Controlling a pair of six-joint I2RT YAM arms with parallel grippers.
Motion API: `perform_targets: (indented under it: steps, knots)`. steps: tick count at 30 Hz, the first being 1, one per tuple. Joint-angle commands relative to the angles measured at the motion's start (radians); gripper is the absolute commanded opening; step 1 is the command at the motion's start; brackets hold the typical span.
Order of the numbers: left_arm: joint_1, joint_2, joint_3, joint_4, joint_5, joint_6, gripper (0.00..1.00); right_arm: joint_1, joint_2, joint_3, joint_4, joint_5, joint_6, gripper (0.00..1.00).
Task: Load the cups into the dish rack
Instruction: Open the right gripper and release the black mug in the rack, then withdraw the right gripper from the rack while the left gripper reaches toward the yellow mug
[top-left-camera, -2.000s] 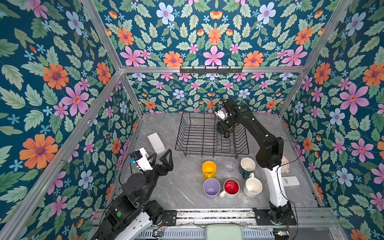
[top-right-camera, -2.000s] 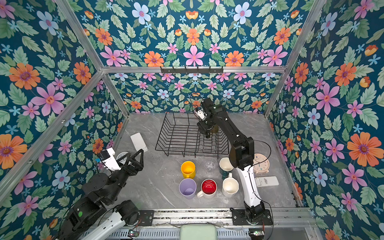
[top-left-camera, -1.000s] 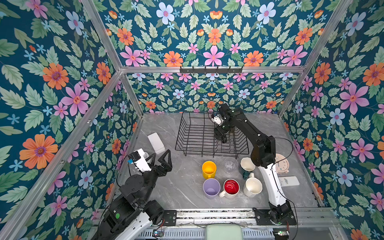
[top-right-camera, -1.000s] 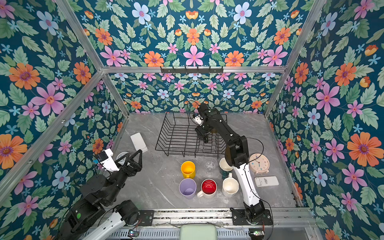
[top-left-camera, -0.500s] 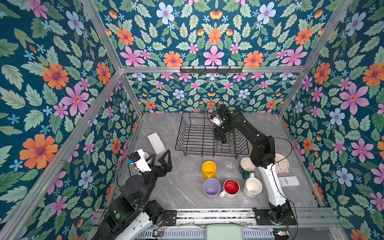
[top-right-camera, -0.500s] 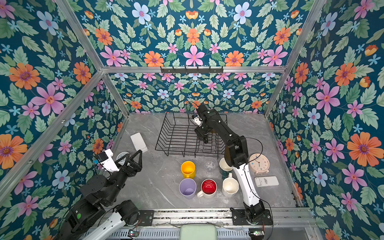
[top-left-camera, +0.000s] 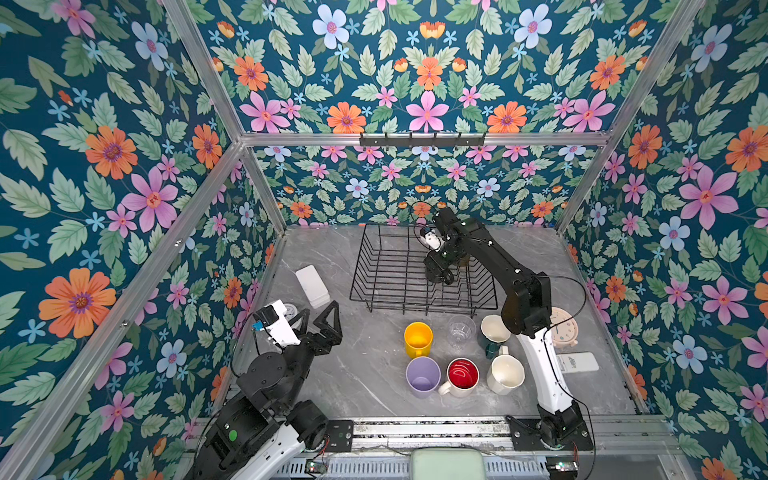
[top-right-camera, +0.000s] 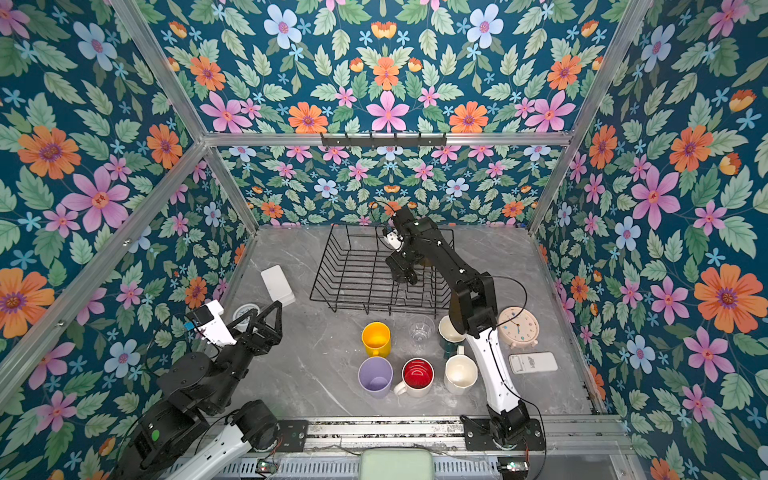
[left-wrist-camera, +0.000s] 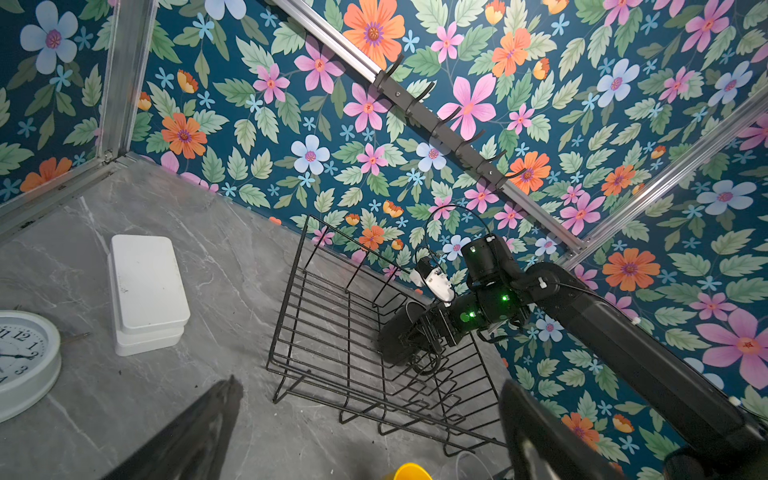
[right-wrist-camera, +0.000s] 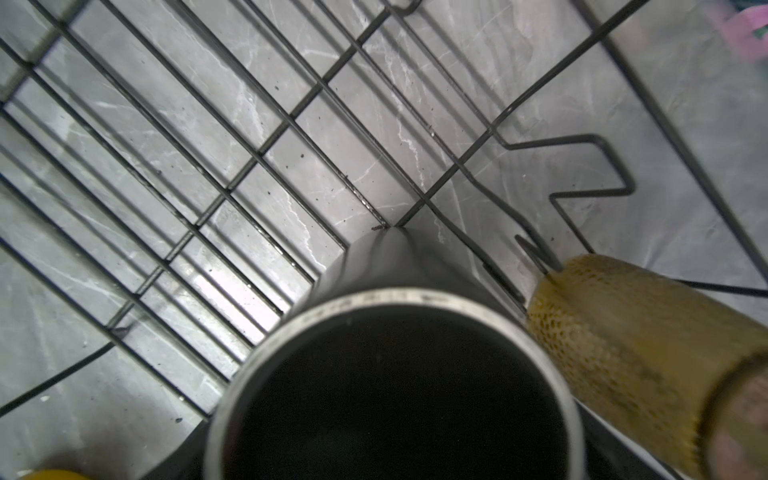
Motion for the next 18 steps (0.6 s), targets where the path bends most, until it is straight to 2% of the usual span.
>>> perform_targets:
  steps: [1,6,12,18]
  knots:
    - [0.000,-0.002,-0.001,0.008,-0.001,0.002,1.00,0.002,-0.020,0.002,-0.004,-0.005,0.016,0.94]
    - [0.000,0.000,-0.002,0.008,-0.004,0.000,1.00,0.001,-0.064,0.002,-0.009,-0.005,0.053,0.94]
    - [0.001,0.023,0.006,0.001,-0.007,0.002,0.99,0.001,-0.187,-0.037,-0.002,0.005,0.138,0.94]
    - [0.000,0.110,0.044,-0.044,0.012,0.009,0.97,0.001,-0.461,-0.322,0.100,0.014,0.275,0.94]
